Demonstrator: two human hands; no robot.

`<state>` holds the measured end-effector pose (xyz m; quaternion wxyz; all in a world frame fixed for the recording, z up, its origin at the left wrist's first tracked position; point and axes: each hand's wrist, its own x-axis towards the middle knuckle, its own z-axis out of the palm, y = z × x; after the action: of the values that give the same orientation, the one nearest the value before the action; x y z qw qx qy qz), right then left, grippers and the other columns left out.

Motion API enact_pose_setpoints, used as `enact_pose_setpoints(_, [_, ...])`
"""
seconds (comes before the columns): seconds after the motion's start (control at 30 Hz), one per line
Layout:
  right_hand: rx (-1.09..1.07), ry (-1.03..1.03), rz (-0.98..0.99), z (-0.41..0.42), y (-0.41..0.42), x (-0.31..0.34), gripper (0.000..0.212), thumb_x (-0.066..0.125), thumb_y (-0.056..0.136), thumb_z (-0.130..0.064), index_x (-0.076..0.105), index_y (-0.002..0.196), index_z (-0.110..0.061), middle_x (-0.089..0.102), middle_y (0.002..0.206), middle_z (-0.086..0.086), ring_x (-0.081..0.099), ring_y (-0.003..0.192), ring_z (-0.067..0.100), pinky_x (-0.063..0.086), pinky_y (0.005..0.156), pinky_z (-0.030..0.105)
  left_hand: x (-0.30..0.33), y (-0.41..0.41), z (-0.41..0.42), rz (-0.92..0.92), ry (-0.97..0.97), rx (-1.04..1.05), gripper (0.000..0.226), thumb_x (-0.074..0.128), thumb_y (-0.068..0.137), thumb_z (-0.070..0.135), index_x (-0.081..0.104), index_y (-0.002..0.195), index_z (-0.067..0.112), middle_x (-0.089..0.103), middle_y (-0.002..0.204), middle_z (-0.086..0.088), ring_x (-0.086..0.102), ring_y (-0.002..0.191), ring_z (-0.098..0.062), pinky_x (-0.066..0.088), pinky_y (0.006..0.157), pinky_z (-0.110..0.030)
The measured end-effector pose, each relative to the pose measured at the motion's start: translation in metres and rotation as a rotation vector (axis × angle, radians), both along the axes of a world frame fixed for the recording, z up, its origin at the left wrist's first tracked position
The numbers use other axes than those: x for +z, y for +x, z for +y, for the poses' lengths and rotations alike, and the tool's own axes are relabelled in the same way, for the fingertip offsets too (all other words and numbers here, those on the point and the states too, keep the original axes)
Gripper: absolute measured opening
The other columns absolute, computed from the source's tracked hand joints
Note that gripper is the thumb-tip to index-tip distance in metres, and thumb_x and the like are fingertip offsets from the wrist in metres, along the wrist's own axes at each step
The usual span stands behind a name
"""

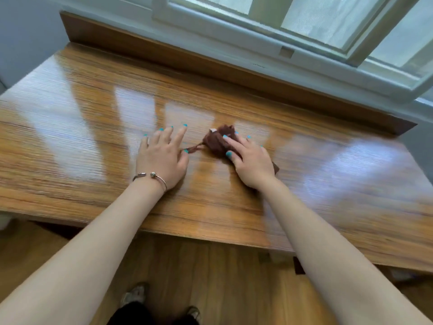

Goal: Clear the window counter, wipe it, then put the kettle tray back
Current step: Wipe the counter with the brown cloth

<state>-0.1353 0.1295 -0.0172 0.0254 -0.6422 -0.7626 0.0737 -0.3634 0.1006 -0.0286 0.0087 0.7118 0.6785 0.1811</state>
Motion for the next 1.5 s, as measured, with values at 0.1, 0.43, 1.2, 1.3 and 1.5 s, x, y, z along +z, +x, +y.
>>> enact_pose_setpoints(0.1, [-0.154,-0.027,0.02,0.036,-0.009,0.002,0.045,0.029,0.102,-0.048,0.026,0.147,-0.049,0.02,0.161,-0.011,0.014,0.149,0.019,0.015,0.118,0.047,-0.01,0.007,-0.006,0.002,-0.039,-0.006,0.05,0.046,0.093,0.032,0.041,0.142,0.026,0.043,0.146,-0.005,0.035,0.135,-0.029,0.022,0.112,-0.048])
enact_pose_setpoints(0.43, [0.248,-0.022,0.037,-0.148,-0.02,0.001,0.049,0.02,0.096,-0.058,0.023,0.146,-0.055,0.02,0.159,-0.019,0.014,0.149,0.012,0.008,0.116,0.033,-0.014,0.011,-0.006,0.011,-0.037,0.024,0.039,0.041,0.094,0.034,0.049,0.131,0.026,0.045,0.14,-0.003,0.033,0.133,-0.027,0.021,0.112,-0.048])
enact_pose_setpoints(1.2, [-0.216,0.013,0.122,-0.02,-0.068,-0.001,0.05,0.027,0.102,-0.049,0.022,0.151,-0.042,0.01,0.163,-0.011,0.004,0.15,0.022,0.006,0.119,0.048,0.005,0.04,0.002,0.076,-0.125,0.202,0.025,0.044,0.091,0.032,0.055,0.11,0.019,0.055,0.119,-0.01,0.047,0.115,-0.032,0.037,0.093,-0.043])
enact_pose_setpoints(1.3, [-0.128,0.001,0.109,-0.014,-0.067,-0.002,0.05,0.028,0.102,-0.047,0.019,0.151,-0.043,0.012,0.163,-0.01,0.006,0.149,0.023,0.007,0.118,0.049,0.001,0.044,0.0,0.096,-0.074,0.225,0.023,0.046,0.091,0.03,0.057,0.107,0.018,0.058,0.113,-0.012,0.048,0.111,-0.034,0.038,0.092,-0.046])
enact_pose_setpoints(1.5, [-0.429,0.01,0.108,0.033,0.045,0.004,0.05,0.023,0.103,-0.046,0.021,0.152,-0.039,0.012,0.163,-0.009,0.009,0.149,0.024,0.002,0.118,0.054,0.004,0.046,0.0,0.149,-0.151,0.267,0.025,0.037,0.094,0.032,0.051,0.111,0.02,0.054,0.117,-0.005,0.048,0.114,-0.027,0.043,0.092,-0.045])
